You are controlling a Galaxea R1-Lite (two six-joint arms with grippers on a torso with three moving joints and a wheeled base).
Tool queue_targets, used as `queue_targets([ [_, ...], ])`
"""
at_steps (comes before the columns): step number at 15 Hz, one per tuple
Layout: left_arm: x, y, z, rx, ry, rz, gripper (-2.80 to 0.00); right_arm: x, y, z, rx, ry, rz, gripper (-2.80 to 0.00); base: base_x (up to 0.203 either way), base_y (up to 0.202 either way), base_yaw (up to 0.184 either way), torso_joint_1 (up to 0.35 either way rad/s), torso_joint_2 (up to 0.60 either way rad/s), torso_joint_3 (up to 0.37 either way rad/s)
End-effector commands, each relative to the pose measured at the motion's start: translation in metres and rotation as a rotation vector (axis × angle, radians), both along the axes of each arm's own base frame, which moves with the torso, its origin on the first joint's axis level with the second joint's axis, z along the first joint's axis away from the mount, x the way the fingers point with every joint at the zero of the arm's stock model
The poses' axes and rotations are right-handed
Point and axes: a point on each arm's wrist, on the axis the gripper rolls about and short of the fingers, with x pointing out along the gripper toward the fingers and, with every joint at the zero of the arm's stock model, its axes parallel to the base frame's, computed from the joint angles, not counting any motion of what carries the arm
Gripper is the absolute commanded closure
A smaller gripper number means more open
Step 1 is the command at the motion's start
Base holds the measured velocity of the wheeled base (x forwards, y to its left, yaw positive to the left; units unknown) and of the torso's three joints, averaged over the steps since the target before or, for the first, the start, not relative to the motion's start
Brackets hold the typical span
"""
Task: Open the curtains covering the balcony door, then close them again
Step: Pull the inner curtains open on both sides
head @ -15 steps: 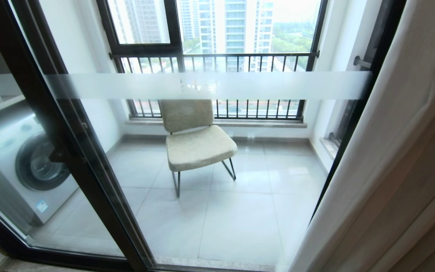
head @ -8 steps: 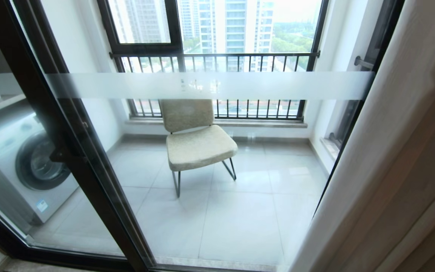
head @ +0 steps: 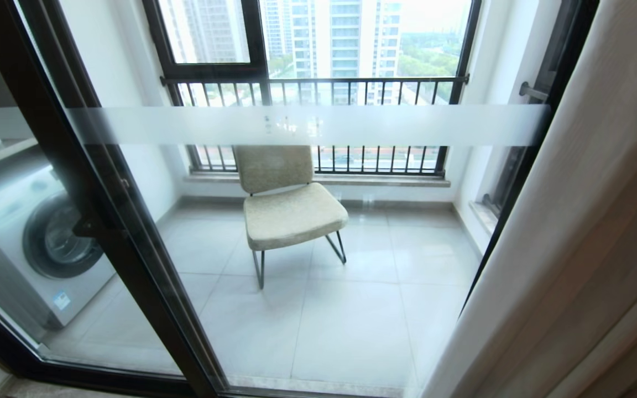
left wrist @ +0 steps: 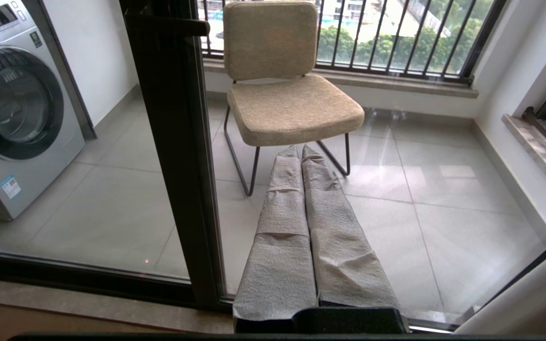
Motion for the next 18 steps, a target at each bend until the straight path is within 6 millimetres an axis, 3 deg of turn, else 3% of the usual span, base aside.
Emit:
queue_targets([
  [1,0.0,0.0,0.0,-0.001,-0.001,0.001,0.0,-0.013,0.002,0.008,-0.008,-0.044,-0.004,0.0,0.0,0.0,0.0,0.0,0.0,0.0],
  [7,0.0,0.0,0.0,-0.001,-0.002,0.001,0.0,-0.028,-0.006,0.013,-0.005,-0.031,-0.083,0.0,0.0,0.0,0.0,0.0,0.0,0.0],
  [18,0.0,0.0,0.0,-0.001,0.0,0.0,0.0,-0.033,-0.056,0.011,0.009,0.01,-0.353,0.0,0.0,0.0,0.0,0.0,0.0,0.0],
])
